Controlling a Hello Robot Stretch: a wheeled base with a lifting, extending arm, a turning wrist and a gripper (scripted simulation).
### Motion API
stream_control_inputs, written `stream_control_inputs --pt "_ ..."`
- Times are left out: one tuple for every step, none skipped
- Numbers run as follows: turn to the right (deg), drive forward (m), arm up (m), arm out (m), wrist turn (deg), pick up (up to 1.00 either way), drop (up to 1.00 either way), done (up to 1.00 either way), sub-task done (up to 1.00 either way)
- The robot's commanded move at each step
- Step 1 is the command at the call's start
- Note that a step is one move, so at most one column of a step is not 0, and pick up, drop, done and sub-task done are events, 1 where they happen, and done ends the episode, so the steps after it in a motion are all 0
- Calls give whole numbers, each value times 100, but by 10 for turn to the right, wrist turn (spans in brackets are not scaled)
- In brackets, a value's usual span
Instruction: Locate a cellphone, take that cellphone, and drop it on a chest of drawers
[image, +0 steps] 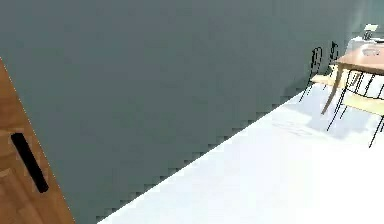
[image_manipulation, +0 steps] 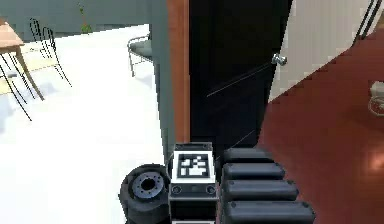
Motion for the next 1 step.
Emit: stream_control_inputs --pt "450 0 0 0 0 0 0 0 0"
